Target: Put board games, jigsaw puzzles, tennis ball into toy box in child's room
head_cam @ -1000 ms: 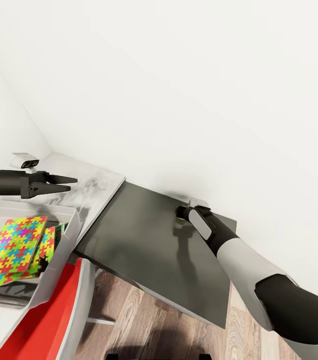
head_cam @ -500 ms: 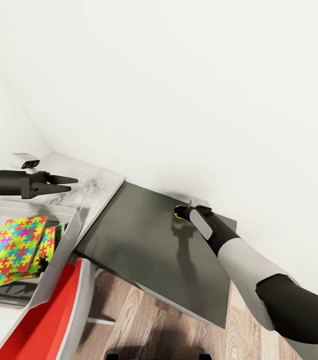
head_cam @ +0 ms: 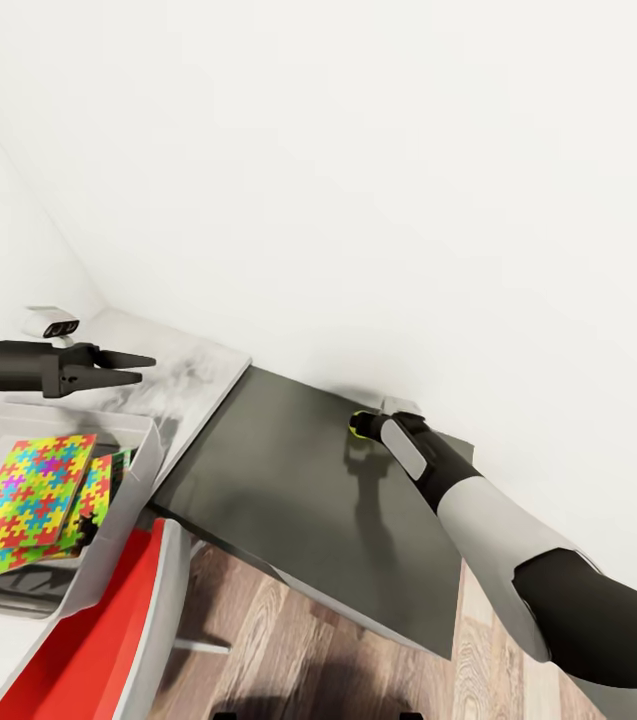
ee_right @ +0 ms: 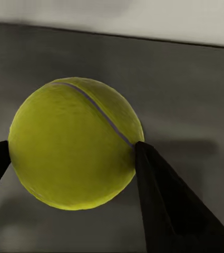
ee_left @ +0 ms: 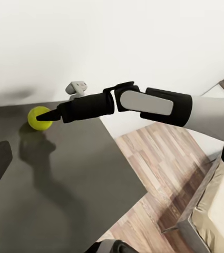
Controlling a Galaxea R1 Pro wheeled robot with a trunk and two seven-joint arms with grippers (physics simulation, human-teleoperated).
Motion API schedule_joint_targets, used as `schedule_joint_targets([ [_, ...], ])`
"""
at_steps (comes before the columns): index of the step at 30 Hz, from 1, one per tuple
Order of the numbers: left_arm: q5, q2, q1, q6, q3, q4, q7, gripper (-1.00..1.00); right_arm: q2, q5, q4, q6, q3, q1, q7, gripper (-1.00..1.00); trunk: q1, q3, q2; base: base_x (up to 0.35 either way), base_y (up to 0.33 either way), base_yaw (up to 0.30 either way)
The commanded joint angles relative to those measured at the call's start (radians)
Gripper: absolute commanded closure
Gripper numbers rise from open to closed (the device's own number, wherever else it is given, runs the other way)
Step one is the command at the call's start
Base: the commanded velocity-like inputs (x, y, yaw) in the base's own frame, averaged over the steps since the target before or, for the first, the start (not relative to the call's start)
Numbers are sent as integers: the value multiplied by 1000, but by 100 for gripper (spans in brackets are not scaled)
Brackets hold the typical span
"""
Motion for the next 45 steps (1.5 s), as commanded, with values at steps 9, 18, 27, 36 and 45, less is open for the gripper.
schedule_joint_targets([
  [9, -2, 3, 4, 10, 8, 1, -4, -100, -27, -21, -189, 31, 7, 36, -9, 100, 1, 13, -2, 0, 0, 0],
  [18, 1, 9, 8, 10, 8, 49, -4, -100, -102, -34, -491, 162, -16, 163, -7, 100, 1, 28, -2, 0, 0, 0],
  [27, 3, 12, 15, 5, 10, 194, -4, -100, -110, -122, -917, 332, -135, 423, -5, 100, 1, 43, -2, 0, 0, 0],
  [36, 37, 13, 74, 11, 11, 258, -4, -100, -175, -207, -1031, 362, -283, 614, 370, 100, 1, 57, -2, 0, 0, 0],
  [45, 99, 14, 179, 6, 12, 260, -4, -100, -186, -196, -1029, 284, -424, 799, 739, 100, 1, 72, -2, 0, 0, 0],
])
